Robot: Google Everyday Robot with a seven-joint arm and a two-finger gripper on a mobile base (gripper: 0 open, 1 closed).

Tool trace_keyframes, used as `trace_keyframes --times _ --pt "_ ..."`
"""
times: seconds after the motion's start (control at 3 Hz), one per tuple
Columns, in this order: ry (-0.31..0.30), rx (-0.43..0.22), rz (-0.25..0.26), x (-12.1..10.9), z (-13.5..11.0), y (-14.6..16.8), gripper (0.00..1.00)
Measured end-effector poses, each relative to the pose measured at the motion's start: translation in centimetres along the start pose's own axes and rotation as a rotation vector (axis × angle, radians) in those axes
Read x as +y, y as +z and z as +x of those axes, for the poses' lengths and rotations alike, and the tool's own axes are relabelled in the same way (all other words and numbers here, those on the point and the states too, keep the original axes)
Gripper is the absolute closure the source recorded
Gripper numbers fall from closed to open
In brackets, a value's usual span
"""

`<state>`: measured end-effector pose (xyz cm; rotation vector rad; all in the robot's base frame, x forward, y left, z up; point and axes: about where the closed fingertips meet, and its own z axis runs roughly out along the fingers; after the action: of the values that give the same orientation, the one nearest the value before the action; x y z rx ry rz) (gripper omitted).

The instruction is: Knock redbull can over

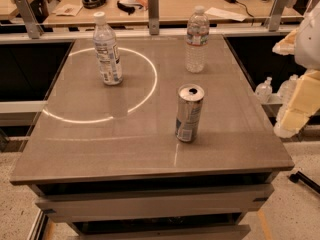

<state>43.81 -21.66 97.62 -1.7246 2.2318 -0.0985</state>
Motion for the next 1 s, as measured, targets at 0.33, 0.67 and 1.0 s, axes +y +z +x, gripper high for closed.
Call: trace_keyframes --times 0.33,0.67,1.0 --pt "0.000 0.000 0.000 0.0 0.0 0.0 0.00" --pt "0.030 -0.044 -0.006 0.0 0.4 0.0 0.00" --pt "0.062 -0.164 -0.013 0.3 1.9 1.5 0.00"
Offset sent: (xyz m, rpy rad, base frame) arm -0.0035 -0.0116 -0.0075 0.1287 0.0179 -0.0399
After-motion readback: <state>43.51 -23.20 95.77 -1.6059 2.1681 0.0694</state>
